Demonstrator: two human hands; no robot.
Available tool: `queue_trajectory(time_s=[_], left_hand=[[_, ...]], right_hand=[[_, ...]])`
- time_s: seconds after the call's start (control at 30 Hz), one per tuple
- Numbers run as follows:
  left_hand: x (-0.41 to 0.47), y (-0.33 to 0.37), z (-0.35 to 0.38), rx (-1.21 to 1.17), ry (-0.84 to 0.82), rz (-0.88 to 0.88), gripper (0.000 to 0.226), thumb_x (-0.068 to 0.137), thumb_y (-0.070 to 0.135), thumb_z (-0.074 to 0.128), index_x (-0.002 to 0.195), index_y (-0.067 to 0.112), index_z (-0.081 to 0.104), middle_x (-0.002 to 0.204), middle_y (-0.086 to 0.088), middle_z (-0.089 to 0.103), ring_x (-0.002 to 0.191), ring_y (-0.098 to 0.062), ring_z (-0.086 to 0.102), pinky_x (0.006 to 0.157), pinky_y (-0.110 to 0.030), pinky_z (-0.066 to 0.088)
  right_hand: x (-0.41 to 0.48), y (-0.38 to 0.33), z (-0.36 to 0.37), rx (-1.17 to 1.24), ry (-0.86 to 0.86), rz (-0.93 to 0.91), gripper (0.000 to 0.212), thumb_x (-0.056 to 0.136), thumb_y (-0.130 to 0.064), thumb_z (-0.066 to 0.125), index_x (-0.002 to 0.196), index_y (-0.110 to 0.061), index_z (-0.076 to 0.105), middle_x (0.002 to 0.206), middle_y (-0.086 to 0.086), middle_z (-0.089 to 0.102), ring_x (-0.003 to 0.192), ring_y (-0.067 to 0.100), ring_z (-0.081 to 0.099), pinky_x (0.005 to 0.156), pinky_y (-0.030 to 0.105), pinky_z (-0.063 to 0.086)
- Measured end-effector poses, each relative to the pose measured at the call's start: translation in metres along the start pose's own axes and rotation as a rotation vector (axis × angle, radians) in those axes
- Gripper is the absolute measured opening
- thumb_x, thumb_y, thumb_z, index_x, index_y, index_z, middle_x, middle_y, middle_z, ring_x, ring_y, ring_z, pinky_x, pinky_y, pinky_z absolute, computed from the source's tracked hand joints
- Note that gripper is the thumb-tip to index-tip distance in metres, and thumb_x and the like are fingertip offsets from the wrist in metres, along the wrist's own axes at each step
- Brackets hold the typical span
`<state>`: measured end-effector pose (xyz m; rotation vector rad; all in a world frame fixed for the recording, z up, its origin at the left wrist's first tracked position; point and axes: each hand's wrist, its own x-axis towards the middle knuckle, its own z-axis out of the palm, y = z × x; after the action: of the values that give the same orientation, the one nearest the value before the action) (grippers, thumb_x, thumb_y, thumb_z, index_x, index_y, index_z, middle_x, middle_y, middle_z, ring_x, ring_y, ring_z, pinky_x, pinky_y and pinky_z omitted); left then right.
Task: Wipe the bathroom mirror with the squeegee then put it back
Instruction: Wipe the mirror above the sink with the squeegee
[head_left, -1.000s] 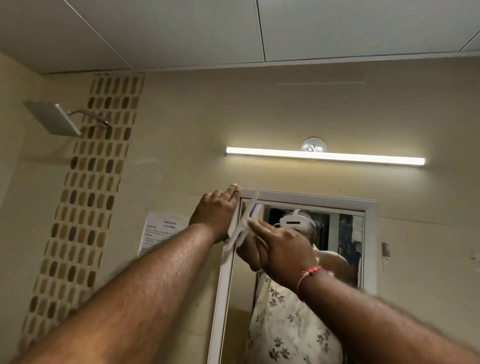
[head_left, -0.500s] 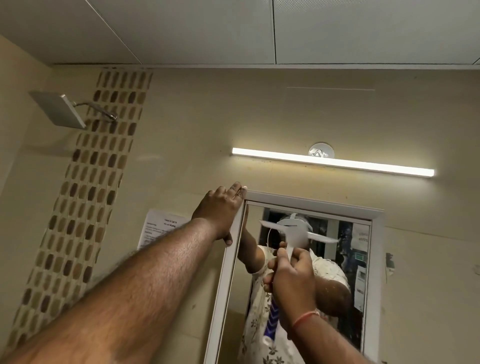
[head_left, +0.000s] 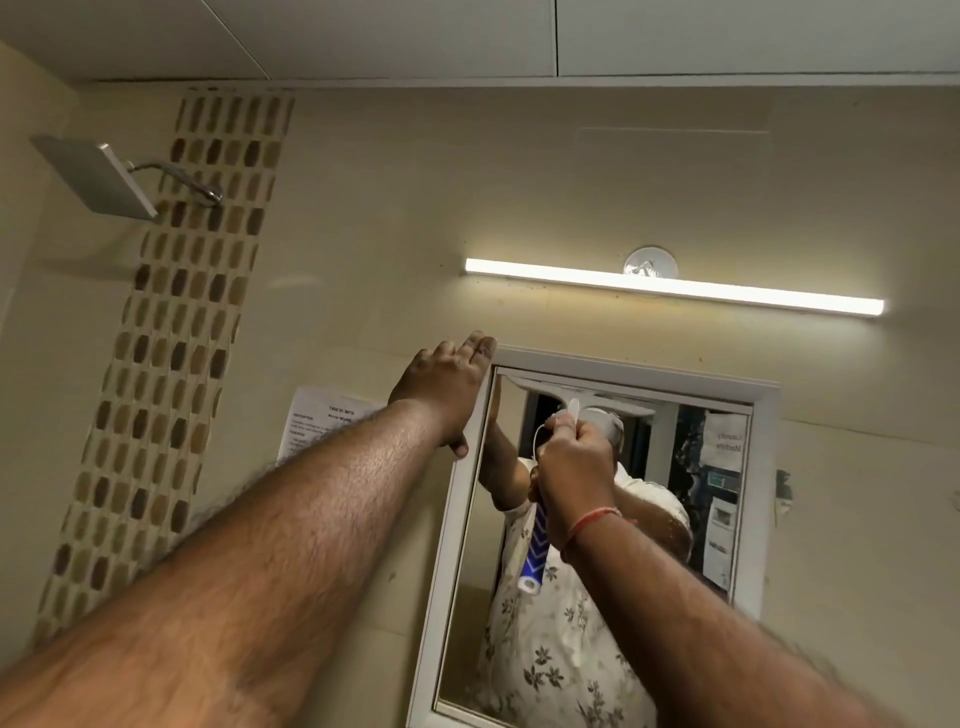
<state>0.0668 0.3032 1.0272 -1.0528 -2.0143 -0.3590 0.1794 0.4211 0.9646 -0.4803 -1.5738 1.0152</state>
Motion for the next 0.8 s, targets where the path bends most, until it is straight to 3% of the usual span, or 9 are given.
queue_trajectory(time_s=[0.1, 0.27, 0.47, 0.57, 0.67, 0.77, 0.8], left_hand=[[-0.002, -0.001, 0.002, 0.058, -0.014, -0.009, 0.139, 0.081, 0.033, 0.096, 0.175, 0.016, -0.004, 0.183, -0.009, 0.012, 0.157, -0.032, 0.034, 0.126, -0.046, 0.035], [0.001, -0.001, 0.004, 0.063, -0.045, -0.007, 0.151, 0.071, 0.036, 0.102, 0.175, 0.016, -0.006, 0.184, -0.008, 0.008, 0.162, -0.034, 0.028, 0.130, -0.048, 0.032], [0.000, -0.003, 0.005, 0.055, -0.065, -0.012, 0.163, 0.062, 0.042, 0.105, 0.174, 0.019, -0.011, 0.185, -0.006, -0.003, 0.165, -0.035, 0.024, 0.131, -0.051, 0.031], [-0.007, -0.003, 0.010, 0.070, -0.069, -0.019, 0.170, 0.059, 0.047, 0.106, 0.173, 0.018, -0.017, 0.185, -0.006, -0.008, 0.162, -0.036, 0.027, 0.129, -0.052, 0.035], [-0.011, -0.002, 0.014, 0.081, -0.067, -0.016, 0.173, 0.057, 0.050, 0.107, 0.173, 0.016, -0.018, 0.184, -0.009, -0.011, 0.159, -0.037, 0.032, 0.126, -0.051, 0.039], [-0.012, 0.000, 0.014, 0.091, -0.075, -0.004, 0.178, 0.052, 0.052, 0.107, 0.173, 0.015, -0.019, 0.183, -0.009, -0.015, 0.159, -0.038, 0.031, 0.127, -0.051, 0.039], [-0.012, 0.000, 0.013, 0.088, -0.083, -0.002, 0.178, 0.052, 0.052, 0.107, 0.172, 0.015, -0.019, 0.183, -0.009, -0.017, 0.161, -0.039, 0.029, 0.128, -0.052, 0.038]], right_hand=[[-0.007, -0.014, 0.004, -0.076, -0.014, -0.033, 0.042, 0.101, -0.040, 0.046, 0.122, -0.011, 0.067, 0.120, 0.015, 0.069, 0.113, 0.038, 0.066, 0.102, 0.058, 0.054], [0.000, -0.025, 0.006, -0.287, -0.016, -0.044, 0.042, 0.107, -0.029, 0.040, 0.130, -0.003, 0.062, 0.133, 0.020, 0.062, 0.122, 0.038, 0.059, 0.107, 0.053, 0.049], [-0.013, -0.042, -0.001, -0.802, -0.111, -0.225, 0.029, 0.114, -0.011, 0.045, 0.133, 0.008, 0.055, 0.124, 0.020, 0.065, 0.115, 0.033, 0.065, 0.100, 0.043, 0.056], [-0.027, -0.044, 0.004, -0.806, -0.088, -0.160, 0.029, 0.113, -0.012, 0.046, 0.135, 0.006, 0.055, 0.123, 0.020, 0.065, 0.115, 0.034, 0.065, 0.099, 0.043, 0.055], [-0.036, -0.038, 0.005, -0.827, -0.092, -0.151, 0.036, 0.116, -0.013, 0.035, 0.140, 0.005, 0.054, 0.127, 0.019, 0.063, 0.117, 0.035, 0.063, 0.098, 0.042, 0.052], [-0.042, -0.018, 0.013, -0.641, -0.056, -0.040, 0.042, 0.116, -0.026, 0.033, 0.147, -0.003, 0.050, 0.118, 0.013, 0.061, 0.100, 0.027, 0.065, 0.082, 0.038, 0.056], [-0.045, -0.007, 0.015, -0.526, -0.036, 0.023, 0.042, 0.115, -0.029, 0.038, 0.144, -0.004, 0.054, 0.120, 0.014, 0.063, 0.100, 0.028, 0.066, 0.086, 0.043, 0.058]])
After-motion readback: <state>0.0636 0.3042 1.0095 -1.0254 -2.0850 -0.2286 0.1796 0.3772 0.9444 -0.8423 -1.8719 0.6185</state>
